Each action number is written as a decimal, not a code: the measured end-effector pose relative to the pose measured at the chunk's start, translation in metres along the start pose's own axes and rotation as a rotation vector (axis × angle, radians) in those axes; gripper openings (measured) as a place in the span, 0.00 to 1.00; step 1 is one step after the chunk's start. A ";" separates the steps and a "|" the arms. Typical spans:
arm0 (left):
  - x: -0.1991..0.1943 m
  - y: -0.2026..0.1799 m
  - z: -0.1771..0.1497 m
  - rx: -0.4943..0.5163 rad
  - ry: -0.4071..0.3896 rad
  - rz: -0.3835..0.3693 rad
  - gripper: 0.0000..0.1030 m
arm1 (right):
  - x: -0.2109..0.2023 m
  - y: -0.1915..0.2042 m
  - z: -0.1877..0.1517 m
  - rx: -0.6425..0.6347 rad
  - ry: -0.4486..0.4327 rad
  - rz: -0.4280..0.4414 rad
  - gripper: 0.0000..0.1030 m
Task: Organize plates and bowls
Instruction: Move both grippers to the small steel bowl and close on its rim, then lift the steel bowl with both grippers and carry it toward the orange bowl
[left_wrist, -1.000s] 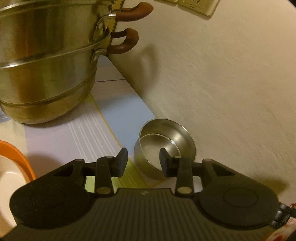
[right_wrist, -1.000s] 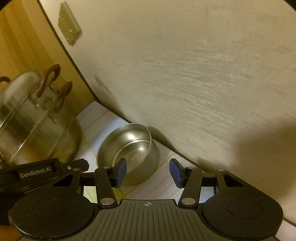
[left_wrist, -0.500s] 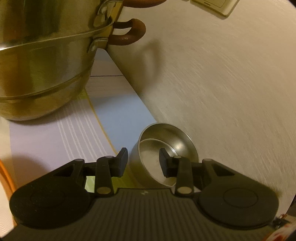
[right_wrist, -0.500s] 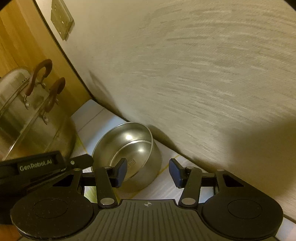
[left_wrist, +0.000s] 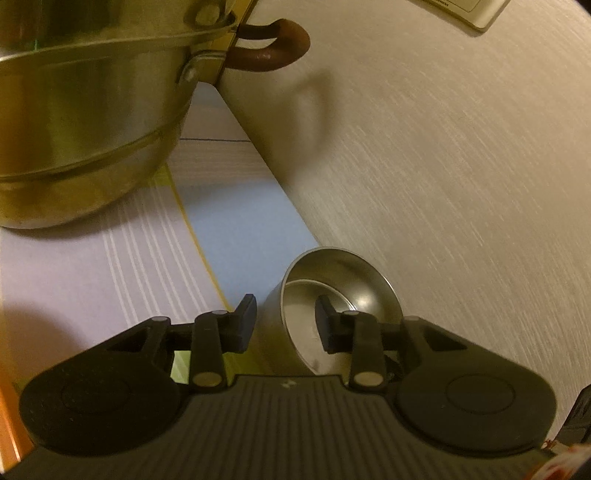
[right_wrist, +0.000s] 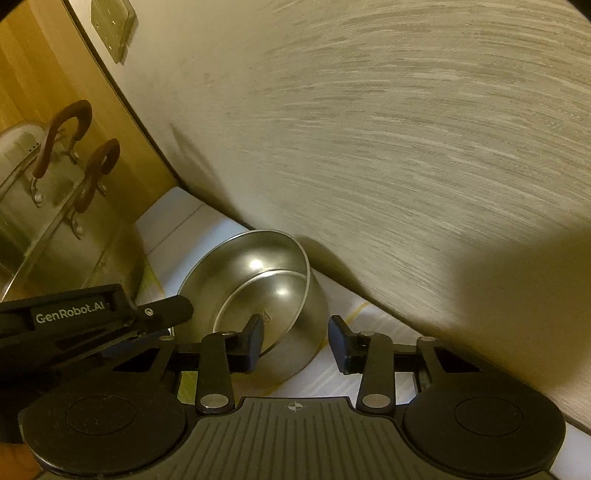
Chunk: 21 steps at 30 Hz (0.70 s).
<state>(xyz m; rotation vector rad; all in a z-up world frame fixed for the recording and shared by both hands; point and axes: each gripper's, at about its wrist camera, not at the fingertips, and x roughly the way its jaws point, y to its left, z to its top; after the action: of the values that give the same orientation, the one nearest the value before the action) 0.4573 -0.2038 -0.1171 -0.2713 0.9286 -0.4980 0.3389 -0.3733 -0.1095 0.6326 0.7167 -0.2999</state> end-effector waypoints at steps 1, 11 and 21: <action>0.001 0.000 -0.001 0.002 0.002 0.002 0.25 | 0.001 0.001 0.000 0.000 0.001 -0.001 0.36; 0.012 0.004 -0.003 -0.014 0.024 0.017 0.13 | 0.007 0.003 0.003 0.008 0.008 -0.013 0.28; 0.010 -0.002 -0.004 -0.019 0.036 0.042 0.10 | 0.010 0.005 0.004 0.004 0.010 -0.019 0.25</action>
<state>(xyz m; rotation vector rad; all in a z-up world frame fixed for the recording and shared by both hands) 0.4583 -0.2104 -0.1259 -0.2602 0.9721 -0.4574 0.3502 -0.3726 -0.1119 0.6320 0.7323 -0.3164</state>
